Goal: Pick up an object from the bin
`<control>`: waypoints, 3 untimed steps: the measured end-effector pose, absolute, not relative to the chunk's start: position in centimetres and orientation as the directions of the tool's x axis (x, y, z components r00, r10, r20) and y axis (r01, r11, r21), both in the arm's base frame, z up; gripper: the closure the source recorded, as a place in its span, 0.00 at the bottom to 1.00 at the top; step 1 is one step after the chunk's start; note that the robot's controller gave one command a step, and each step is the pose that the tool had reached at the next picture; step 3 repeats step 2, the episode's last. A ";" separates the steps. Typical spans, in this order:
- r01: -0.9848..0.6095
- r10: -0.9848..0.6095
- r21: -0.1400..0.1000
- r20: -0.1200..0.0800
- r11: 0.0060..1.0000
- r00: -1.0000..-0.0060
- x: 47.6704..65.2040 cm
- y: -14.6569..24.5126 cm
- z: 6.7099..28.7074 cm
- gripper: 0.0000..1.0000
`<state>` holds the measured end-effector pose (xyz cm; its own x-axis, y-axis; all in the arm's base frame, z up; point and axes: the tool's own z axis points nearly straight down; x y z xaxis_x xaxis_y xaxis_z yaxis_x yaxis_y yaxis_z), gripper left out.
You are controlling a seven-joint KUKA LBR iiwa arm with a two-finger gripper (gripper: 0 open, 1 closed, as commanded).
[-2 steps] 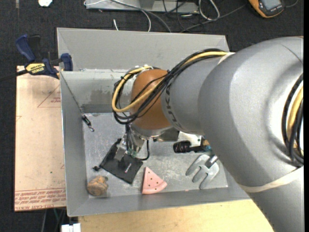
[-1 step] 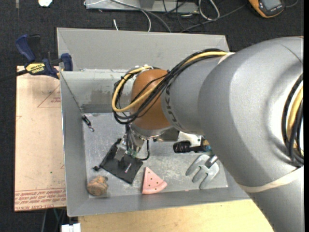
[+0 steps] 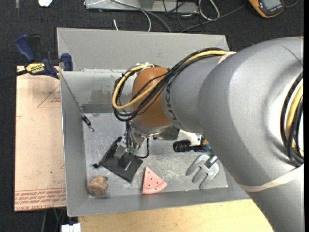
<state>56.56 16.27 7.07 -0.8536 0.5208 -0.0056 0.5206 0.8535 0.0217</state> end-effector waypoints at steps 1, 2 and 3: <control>0.543 0.544 0.024 -0.007 0.839 -0.839 56.3 16.2 7.1 1.00; 0.726 0.726 0.027 -0.001 0.687 -0.687 54.8 15.2 7.1 1.00; 0.726 0.726 0.027 -0.001 0.687 -0.687 54.8 15.2 7.1 1.00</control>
Offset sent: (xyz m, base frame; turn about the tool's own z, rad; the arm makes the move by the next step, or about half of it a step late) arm -0.0186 -0.0118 -0.0007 0.2684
